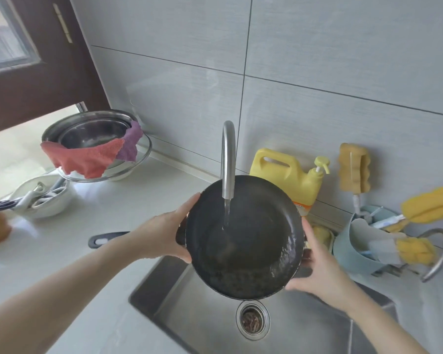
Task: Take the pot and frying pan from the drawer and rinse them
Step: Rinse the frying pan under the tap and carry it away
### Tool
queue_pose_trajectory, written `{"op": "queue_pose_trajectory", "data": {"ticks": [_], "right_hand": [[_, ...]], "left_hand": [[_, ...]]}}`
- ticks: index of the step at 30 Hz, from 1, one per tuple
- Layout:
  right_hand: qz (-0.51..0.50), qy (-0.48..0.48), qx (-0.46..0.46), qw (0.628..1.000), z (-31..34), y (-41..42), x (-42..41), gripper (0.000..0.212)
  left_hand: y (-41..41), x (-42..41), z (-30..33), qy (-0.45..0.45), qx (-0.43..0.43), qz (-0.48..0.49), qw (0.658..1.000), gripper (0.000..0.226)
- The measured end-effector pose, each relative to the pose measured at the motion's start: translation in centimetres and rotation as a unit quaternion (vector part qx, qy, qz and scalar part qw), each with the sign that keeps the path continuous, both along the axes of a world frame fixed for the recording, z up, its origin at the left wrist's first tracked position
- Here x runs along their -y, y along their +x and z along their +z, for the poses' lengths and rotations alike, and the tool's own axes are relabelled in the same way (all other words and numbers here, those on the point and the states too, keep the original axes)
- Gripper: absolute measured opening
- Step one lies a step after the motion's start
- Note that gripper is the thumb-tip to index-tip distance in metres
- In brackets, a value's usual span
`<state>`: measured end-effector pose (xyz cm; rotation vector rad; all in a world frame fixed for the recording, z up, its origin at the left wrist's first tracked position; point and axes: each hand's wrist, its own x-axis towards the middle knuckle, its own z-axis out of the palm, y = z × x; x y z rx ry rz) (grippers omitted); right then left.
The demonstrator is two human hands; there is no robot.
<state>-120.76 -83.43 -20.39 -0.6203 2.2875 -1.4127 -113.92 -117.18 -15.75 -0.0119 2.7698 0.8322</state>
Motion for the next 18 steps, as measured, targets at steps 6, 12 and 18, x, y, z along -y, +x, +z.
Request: {"op": "queue_pose_trajectory", "data": {"ticks": [6, 12, 18], "right_hand": [[0.061, 0.083, 0.075, 0.992, 4.1, -2.2, -3.4, 0.130], [0.067, 0.029, 0.171, 0.983, -0.4, 1.4, -2.5, 0.117], [-0.031, -0.039, 0.197, 0.979, -7.6, 5.3, 1.4, 0.129]], "left_hand": [[-0.2, -1.1, -1.6, 0.250, 0.149, -0.056, 0.955, 0.108], [-1.5, 0.4, 0.4, 0.211, 0.305, -0.113, 0.922, 0.089], [-3.3, 1.6, 2.1, -0.056, 0.212, -0.098, 0.971, 0.113]]}}
